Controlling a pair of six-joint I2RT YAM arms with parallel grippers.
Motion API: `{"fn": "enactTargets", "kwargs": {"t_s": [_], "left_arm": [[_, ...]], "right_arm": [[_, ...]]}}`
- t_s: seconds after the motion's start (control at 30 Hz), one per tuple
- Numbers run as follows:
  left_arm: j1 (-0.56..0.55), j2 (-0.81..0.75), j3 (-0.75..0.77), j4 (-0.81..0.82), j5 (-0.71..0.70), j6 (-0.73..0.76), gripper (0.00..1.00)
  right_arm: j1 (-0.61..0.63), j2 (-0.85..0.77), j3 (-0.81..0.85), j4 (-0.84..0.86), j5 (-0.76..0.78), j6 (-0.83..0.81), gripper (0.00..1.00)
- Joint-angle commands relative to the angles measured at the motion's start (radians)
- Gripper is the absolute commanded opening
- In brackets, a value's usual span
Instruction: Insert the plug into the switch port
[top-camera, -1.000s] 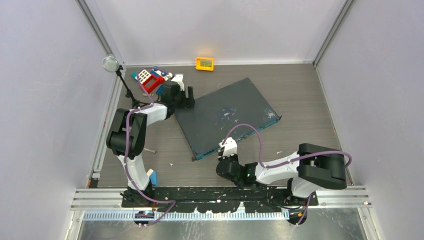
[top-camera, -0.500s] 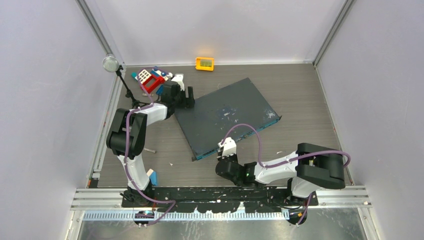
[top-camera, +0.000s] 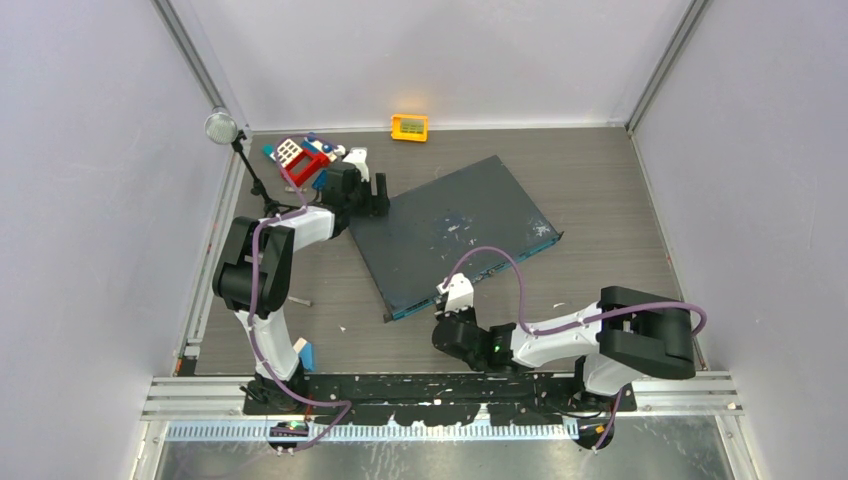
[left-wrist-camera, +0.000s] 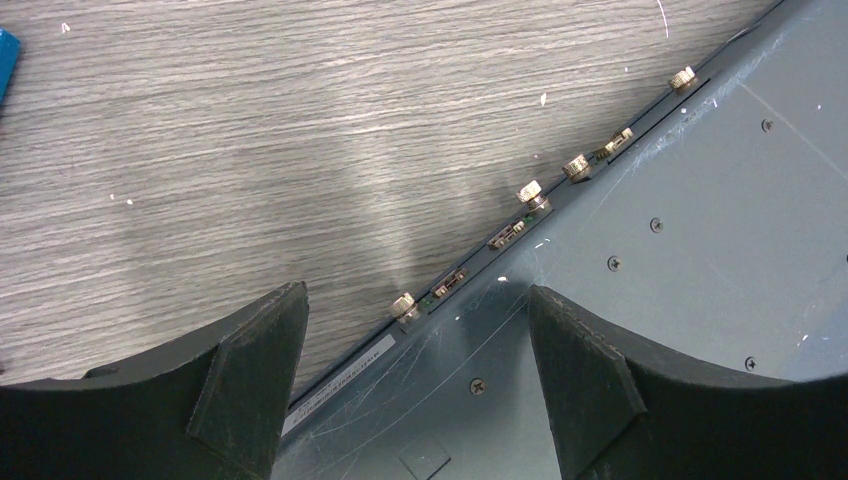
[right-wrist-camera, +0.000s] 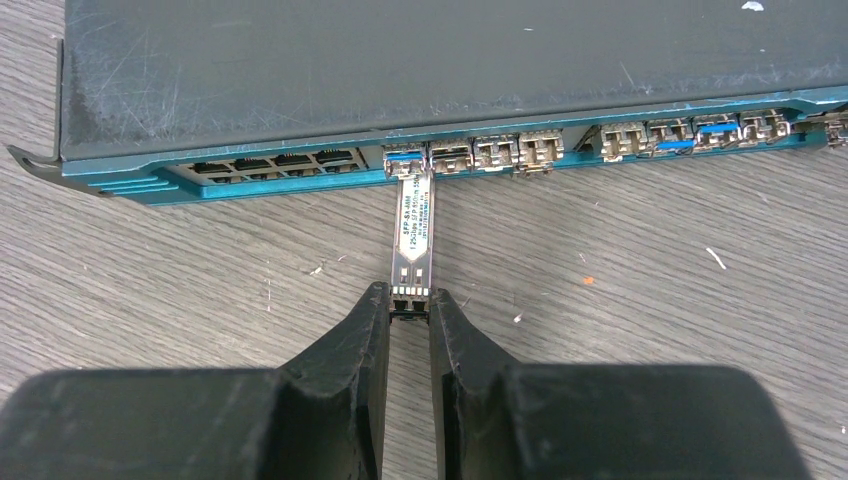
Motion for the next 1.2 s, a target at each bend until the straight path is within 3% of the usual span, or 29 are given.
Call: {"fn": "enactTargets", "kwargs": {"t_s": [0.0, 0.57, 1.17], "left_arm": [[-0.014, 0.039, 0.004, -0.084, -0.017, 0.037, 0.82], [-0.014, 0.039, 0.004, -0.084, -0.018, 0.037, 0.82], [-0.019, 0.039, 0.004, -0.086, -0.024, 0.040, 0.82]], "right_arm": [[-0.003, -0.054, 0.021, 0.075, 0.008, 0.000, 0.00], [-0.003, -0.064, 0.004, 0.063, 0.003, 0.018, 0.00], [0.012, -0.180, -0.138, 0.065, -0.023, 0.033, 0.00]]}}
